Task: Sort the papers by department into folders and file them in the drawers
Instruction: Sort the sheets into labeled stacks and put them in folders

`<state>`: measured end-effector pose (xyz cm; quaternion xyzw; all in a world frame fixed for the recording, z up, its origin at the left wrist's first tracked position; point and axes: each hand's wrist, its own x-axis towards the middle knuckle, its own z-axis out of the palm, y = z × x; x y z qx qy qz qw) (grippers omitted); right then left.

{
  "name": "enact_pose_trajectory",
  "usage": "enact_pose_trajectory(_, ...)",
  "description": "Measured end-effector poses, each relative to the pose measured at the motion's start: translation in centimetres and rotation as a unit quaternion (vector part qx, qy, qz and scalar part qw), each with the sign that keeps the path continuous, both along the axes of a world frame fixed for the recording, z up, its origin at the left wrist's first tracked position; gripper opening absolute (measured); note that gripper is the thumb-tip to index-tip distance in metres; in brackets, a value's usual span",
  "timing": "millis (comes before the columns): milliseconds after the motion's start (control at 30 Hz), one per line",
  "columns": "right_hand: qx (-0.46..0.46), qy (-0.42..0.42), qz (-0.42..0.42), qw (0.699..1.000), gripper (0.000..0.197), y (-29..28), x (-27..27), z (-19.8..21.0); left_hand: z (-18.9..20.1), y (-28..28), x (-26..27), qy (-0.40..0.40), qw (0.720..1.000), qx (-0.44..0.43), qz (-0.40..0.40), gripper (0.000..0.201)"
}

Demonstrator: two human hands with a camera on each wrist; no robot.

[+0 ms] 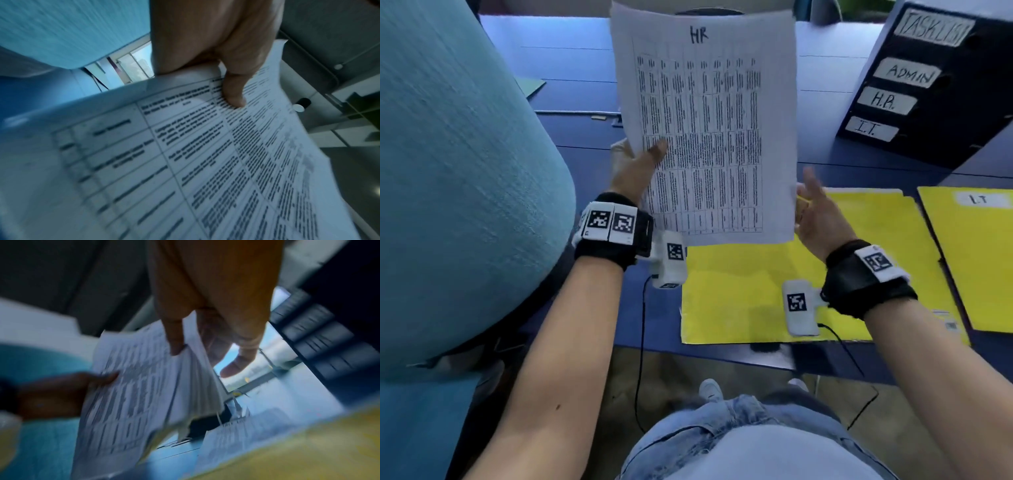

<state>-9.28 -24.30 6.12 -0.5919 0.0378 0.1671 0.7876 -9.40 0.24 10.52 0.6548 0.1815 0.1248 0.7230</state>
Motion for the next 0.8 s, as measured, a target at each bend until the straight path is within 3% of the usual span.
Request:
enact_pose_trajectory(33, -0.080, -0.068, 0.014, 0.994, 0.033, -0.2, 0.3, 0.6, 0.1, -0.6, 0.2, -0.020, 1.000, 0.012, -0.001, 0.022)
enact_pose_trajectory(100, -0.210, -0.178, -0.017, 0.961, 0.030, -0.7, 1.3, 1.5, 0.6, -2.0, 0.6, -0.062, 0.997, 0.040, -0.012, 0.012)
enact_pose_trajectory(233, -0.189, -0.283, -0.132, 0.931, 0.038, -1.5, 1.9, 2.8, 0.9, -4.4, 1.1, -0.123, 0.992, 0.033, -0.011, 0.019)
enact_pose_trajectory(333, -0.186, -0.288, -0.149, 0.928, 0.038, -2.4, 1.3, 2.2, 0.2, -5.8, 0.4, -0.119, 0.993, 0.019, -0.006, 0.021)
enact_pose_trajectory(467, -0.151, -0.219, -0.165, 0.950, 0.047, -3.1, 0.0, -0.3, -2.1, -7.0, -0.5, -0.077, 0.996, 0.005, -0.043, 0.036)
enact_pose_trajectory(600, -0.161, -0.155, -0.179, 0.958, 0.035, -3.6, 0.0, -2.1, -3.9, -8.8, -1.0, -0.025, 0.998, 0.003, -0.057, 0.030)
enact_pose_trajectory(667, -0.194, -0.158, -0.174, 0.952, 0.028, -4.2, 0.3, -1.9, -3.8, -9.5, -0.5, -0.015, 0.998, 0.016, -0.051, 0.020)
enact_pose_trajectory(800, -0.207, -0.212, -0.163, 0.941, 0.021, -6.3, 1.6, 0.5, -2.1, -10.9, 1.7, 0.006, 0.999, 0.024, -0.036, 0.021)
